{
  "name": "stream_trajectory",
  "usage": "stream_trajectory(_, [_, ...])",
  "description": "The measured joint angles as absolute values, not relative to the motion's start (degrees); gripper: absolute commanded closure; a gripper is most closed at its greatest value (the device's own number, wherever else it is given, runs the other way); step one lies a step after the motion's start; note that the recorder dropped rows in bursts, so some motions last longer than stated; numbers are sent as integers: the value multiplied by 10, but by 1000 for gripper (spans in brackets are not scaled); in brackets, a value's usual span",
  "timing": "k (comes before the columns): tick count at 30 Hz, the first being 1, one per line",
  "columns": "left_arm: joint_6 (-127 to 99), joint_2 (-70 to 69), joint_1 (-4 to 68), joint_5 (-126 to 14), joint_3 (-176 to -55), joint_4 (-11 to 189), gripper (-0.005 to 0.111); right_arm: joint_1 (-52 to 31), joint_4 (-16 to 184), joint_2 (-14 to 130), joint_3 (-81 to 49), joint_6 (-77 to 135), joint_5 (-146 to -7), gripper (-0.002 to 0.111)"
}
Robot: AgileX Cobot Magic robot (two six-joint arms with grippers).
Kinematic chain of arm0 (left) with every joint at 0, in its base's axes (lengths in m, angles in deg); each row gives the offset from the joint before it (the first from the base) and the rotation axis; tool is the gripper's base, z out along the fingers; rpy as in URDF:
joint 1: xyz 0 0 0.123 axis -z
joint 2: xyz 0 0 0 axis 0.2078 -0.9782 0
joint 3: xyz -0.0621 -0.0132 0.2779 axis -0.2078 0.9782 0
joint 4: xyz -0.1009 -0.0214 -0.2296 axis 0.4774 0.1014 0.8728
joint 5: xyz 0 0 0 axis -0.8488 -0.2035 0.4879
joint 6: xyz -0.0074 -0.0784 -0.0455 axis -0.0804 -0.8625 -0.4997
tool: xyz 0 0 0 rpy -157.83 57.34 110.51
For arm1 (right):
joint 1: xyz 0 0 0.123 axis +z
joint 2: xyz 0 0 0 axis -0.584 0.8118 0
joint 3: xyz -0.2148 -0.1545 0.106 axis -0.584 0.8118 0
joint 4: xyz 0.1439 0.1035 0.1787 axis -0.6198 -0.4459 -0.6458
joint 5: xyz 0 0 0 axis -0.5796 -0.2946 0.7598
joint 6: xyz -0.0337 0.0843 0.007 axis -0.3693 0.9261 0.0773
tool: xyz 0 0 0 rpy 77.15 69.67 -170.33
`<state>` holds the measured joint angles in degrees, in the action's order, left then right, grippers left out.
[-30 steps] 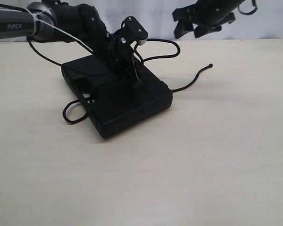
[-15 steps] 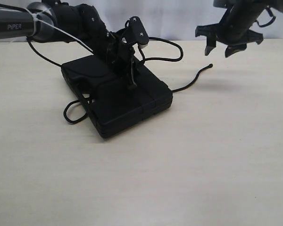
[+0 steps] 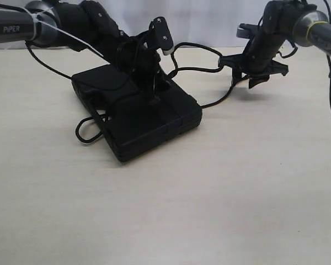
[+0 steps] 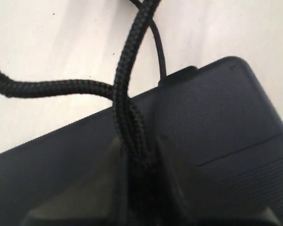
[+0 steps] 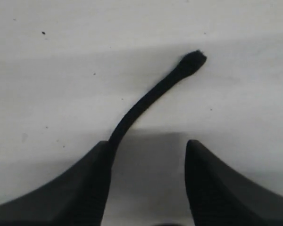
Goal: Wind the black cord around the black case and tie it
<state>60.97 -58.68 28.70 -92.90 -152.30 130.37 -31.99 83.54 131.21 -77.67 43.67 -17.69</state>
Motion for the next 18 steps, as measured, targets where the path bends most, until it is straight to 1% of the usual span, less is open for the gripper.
stream_trajectory(4, [624,-584,287,-912,-1507,1321,107,-316,824,1327,-778,439,-211,62])
stream_trajectory(9, [688,-571,287,-822,-1433,1395,107,-315,819,1333,-779,439,-244,62])
stream_trajectory(18, [725,-551,287,-813,-1403,1457,107,-311,789,1338,-794,438,-245,62])
